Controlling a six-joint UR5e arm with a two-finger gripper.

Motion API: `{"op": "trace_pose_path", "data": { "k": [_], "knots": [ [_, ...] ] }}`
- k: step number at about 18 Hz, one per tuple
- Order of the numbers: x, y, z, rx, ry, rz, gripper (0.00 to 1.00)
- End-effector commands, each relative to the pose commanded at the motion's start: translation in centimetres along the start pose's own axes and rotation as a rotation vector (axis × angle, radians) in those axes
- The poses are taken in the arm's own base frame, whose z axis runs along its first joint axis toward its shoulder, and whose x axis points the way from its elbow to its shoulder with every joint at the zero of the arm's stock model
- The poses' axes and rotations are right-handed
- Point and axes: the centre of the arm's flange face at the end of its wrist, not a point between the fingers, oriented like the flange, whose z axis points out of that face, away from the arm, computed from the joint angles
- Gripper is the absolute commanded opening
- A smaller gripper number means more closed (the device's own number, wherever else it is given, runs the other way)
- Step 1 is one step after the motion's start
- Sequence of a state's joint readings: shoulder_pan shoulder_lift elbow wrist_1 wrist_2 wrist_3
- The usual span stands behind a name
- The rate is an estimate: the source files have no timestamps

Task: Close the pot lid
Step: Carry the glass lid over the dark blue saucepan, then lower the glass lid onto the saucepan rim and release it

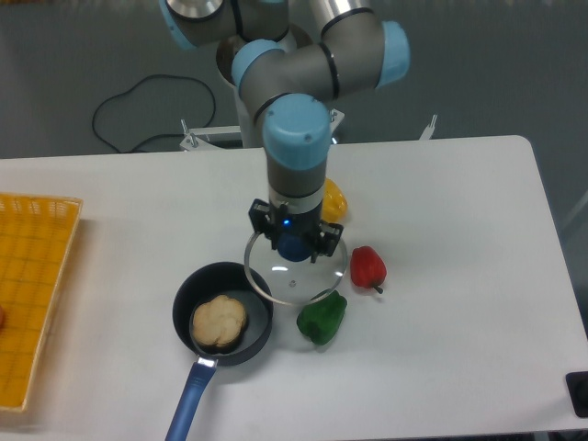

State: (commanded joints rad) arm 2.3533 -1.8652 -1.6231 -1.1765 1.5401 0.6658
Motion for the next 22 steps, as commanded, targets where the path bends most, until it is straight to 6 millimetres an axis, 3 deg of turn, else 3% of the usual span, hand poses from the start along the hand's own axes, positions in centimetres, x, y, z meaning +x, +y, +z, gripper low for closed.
{"op": "trace_pose_path", "data": {
  "k": [13, 22],
  "knots": [
    [5.7, -5.3, 1.9, -0.020, -0.011, -0.029, 0.37],
    [6.8, -7.2, 3.5, -0.031, -0.004, -0.046, 0.37]
  ]
}}
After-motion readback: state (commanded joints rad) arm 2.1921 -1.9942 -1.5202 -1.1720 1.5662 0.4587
